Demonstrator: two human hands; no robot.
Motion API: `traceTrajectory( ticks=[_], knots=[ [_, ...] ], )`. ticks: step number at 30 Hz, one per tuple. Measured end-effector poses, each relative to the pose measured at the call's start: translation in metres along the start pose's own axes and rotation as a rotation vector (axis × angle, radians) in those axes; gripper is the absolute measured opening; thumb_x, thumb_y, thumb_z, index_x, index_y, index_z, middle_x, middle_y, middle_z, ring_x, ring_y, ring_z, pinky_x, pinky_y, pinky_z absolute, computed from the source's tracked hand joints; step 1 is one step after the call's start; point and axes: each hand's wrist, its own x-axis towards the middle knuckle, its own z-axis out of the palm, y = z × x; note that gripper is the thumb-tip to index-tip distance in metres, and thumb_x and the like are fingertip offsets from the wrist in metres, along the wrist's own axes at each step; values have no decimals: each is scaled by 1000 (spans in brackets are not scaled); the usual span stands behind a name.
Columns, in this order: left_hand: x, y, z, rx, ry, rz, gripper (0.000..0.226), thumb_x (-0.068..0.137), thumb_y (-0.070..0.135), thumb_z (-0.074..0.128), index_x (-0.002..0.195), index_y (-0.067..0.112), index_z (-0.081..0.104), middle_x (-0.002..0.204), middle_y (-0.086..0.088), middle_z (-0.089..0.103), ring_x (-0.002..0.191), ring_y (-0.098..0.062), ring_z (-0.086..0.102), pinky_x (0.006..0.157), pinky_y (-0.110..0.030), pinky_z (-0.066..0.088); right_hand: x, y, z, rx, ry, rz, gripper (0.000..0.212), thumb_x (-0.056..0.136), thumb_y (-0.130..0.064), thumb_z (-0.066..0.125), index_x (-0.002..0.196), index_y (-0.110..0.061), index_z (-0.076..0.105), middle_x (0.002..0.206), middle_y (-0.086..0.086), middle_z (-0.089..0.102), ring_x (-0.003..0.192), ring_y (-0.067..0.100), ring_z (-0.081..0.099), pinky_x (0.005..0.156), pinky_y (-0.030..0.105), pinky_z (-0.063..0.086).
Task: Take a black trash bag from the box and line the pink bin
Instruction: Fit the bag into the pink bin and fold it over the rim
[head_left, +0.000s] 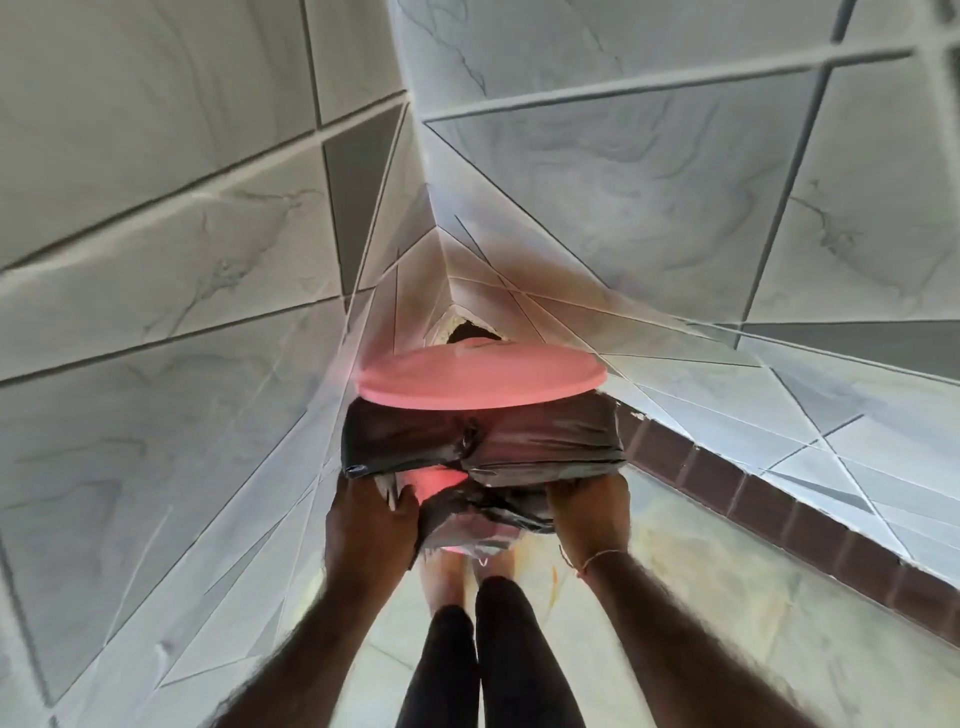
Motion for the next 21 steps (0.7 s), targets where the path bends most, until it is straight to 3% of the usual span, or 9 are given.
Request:
traceTrajectory(
  ticks=[5, 7, 11, 15, 18, 20, 21],
  knots=[
    [5, -26, 27, 58, -93, -34, 47, 82, 22, 69, 125, 13, 51, 130, -11, 62, 115, -37, 61, 96, -45, 50, 0, 18, 23, -73, -163, 34, 14, 83, -14, 58, 93, -11, 67, 100, 17, 73, 92, 39, 66, 66, 29, 43],
    [9, -34, 39, 103, -114, -29, 50, 83, 22, 68, 128, 12, 49, 131, -13, 61, 115, -37, 60, 96, -44, 49, 2, 24, 34, -147, -232, 0, 16, 85, -13, 54, 98, -13, 64, 103, 17, 73, 96, 39, 66, 70, 34, 48],
    [18, -47, 61, 154, -170, 5, 52, 82, 25, 65, 128, 24, 43, 130, -8, 60, 112, -36, 62, 90, -47, 53, 10, 36, 54, -321, -340, -45, 35, 84, -13, 53, 118, -17, 53, 113, 15, 69, 101, 41, 65, 80, 43, 53],
    [29, -55, 86, 233, -227, 120, 62, 79, 41, 61, 134, 34, 34, 135, -1, 56, 115, -32, 60, 87, -47, 56, 13, 52, 70, -383, -444, -123, 54, 83, -21, 61, 133, -21, 42, 128, 11, 61, 109, 38, 62, 86, 42, 52],
    [34, -54, 102, 234, -262, 181, 53, 82, 31, 59, 130, 35, 37, 125, 2, 63, 97, -31, 68, 75, -46, 60, 14, 61, 86, -424, -519, -187, 76, 87, -20, 57, 149, -33, 16, 139, 14, 53, 109, 42, 62, 86, 46, 52],
    [36, -58, 110, 279, -286, 208, 53, 82, 27, 59, 128, 37, 36, 114, 4, 67, 80, -24, 70, 63, -42, 62, 12, 64, 96, -459, -628, -207, 92, 86, -18, 57, 150, -42, -5, 135, 18, 56, 107, 42, 63, 86, 46, 52],
    [37, -61, 111, 293, -284, 201, 52, 81, 26, 60, 127, 36, 36, 112, 3, 67, 76, -23, 70, 60, -41, 61, 10, 64, 102, -480, -693, -222, 93, 86, -19, 57, 149, -43, -6, 132, 19, 59, 107, 42, 63, 88, 45, 52]
  ],
)
